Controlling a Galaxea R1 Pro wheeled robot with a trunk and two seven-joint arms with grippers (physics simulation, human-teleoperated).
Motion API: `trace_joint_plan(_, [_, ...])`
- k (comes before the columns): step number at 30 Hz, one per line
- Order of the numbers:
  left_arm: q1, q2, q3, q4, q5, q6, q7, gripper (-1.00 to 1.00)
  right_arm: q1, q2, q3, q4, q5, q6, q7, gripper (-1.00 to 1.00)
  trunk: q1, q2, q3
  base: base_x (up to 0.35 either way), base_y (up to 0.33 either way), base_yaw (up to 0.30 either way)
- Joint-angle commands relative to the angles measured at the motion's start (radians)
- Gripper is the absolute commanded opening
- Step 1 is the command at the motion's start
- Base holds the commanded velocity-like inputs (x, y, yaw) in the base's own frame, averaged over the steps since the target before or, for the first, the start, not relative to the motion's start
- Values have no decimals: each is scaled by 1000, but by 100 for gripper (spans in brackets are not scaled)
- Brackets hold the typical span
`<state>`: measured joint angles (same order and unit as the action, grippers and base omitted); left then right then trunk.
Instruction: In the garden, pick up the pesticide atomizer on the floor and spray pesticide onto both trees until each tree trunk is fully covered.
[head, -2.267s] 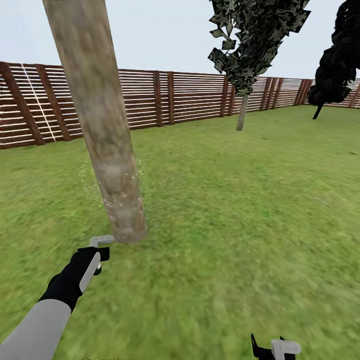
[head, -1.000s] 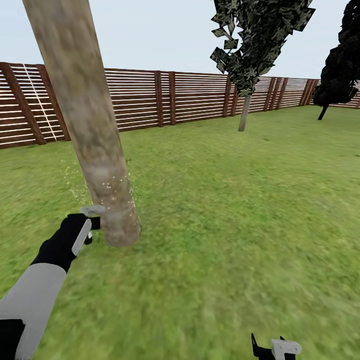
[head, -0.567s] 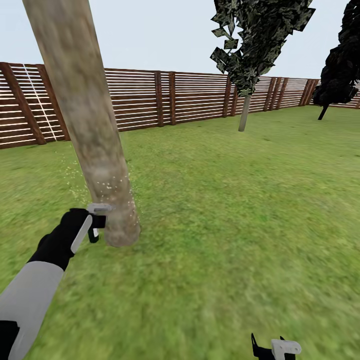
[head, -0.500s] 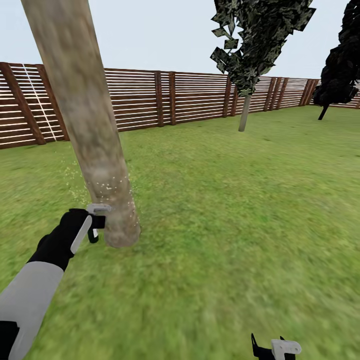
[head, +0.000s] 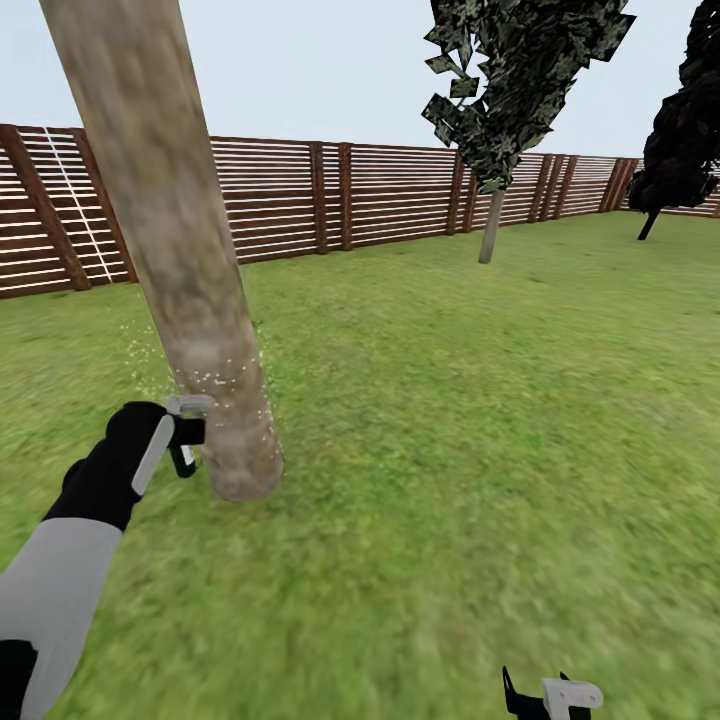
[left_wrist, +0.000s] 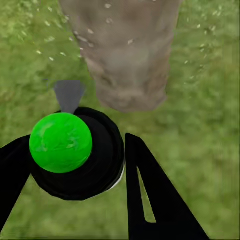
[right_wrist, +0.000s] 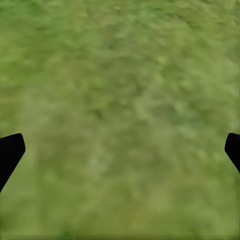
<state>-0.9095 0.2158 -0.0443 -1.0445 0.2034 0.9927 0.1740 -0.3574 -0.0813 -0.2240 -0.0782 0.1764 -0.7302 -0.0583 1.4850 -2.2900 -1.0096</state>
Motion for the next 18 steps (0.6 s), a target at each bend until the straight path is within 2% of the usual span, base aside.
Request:
trace_joint_plan(1, [0,7,4,-4,-1,5,0,-100,0,0,0,0,0,0,0,100,0,0,0,0,0,0])
trace_joint_plan(3, [-22,63,13,-5,4,11,-2,-100,0,0,0,0,0,0,0,100,0,0,0,0,0,0])
trace_joint_plan(4, [-32,74,22,-5,8,13,-2,-100,0,0,0,0,0,0,0,100,0,0,0,0,0,0])
trace_joint_plan(5, [-39,76,27,-7,9,15,-2,-100,0,0,0,0,0,0,0,100,0,0,0,0,0,0])
trace_joint_plan(6, [-42,67,26,-15,10,16,-2,-100,0,0,0,0,0,0,0,100,0,0,0,0,0,0])
trace_joint_plan(8, [-45,7,12,-51,3,17,0,-100,0,0,0,0,0,0,0,100,0,0,0,0,0,0])
trace_joint_plan(10, [-57,-7,10,-77,2,19,1,-100,0,0,0,0,0,0,0,100,0,0,0,0,0,0])
trace_joint_plan(11, [-61,-4,11,-82,3,20,0,-100,0,0,0,0,0,0,0,100,0,0,0,0,0,0])
trace_joint_plan(12, [-68,12,16,-81,2,21,0,-100,0,0,0,0,0,0,0,100,0,0,0,0,0,0])
trace_joint_plan(14, [-76,59,21,-83,9,25,-1,-100,0,0,0,1,0,0,0,100,0,0,0,0,0,0])
trace_joint_plan(16, [-77,63,16,-89,10,28,-1,-100,0,0,0,0,0,0,0,100,0,0,0,0,0,0])
trace_joint_plan(18, [-77,42,4,-92,10,29,-1,-100,0,0,0,0,0,0,0,100,0,0,0,0,0,0])
